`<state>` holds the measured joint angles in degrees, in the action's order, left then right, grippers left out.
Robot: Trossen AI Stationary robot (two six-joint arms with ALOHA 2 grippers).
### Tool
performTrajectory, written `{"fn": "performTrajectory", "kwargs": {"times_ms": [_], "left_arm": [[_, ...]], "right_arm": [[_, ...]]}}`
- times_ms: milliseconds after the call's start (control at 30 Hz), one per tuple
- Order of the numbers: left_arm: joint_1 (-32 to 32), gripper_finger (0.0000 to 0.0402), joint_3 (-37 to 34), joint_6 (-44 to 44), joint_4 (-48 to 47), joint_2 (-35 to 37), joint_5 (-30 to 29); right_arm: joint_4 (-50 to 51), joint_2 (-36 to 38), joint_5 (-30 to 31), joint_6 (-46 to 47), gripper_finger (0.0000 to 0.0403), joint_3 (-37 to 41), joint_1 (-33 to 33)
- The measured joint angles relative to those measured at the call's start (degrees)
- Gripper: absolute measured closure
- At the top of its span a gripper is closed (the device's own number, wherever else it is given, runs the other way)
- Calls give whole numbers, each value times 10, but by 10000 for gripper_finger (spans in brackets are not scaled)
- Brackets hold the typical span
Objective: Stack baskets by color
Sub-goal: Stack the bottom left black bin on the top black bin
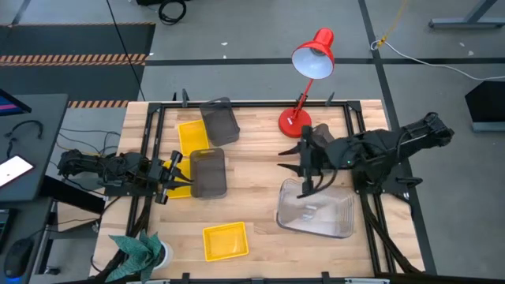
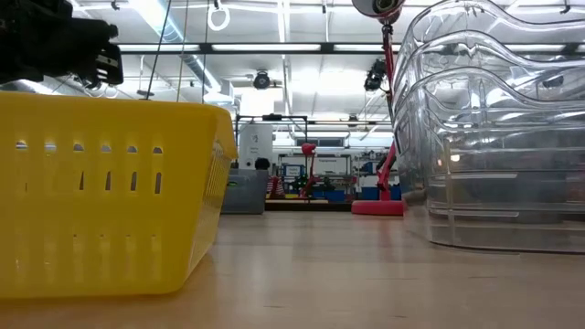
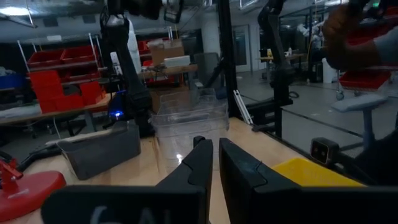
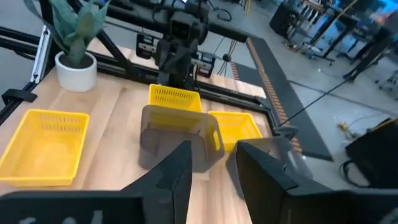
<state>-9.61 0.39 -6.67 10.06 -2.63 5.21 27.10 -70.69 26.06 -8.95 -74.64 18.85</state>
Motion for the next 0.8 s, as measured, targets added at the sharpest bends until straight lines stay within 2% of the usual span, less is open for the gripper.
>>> {"fn": "performTrajectory", "kwargs": {"times_ms": [67,233,400,467,567,667,800], "left_arm": [[0,367,0,26,27,0,0],[0,374,0,208,114,0,-1],[0,375,0,330,125,0,-1],[0,372,0,337,122,0,-9],[0,370,0,339,109,0,-65],[1,374,0,341,96,0,-107],[1,380,0,331,75,0,-121]], "right_arm": [[-4,9,4,20,273,13,3],[-5,39,27,92,273,42,28],[-31,57,78,128,273,85,65],[-56,62,111,123,273,107,78],[-89,63,153,117,273,129,91],[-121,64,170,113,273,150,97],[-141,64,188,111,273,167,97]]}}
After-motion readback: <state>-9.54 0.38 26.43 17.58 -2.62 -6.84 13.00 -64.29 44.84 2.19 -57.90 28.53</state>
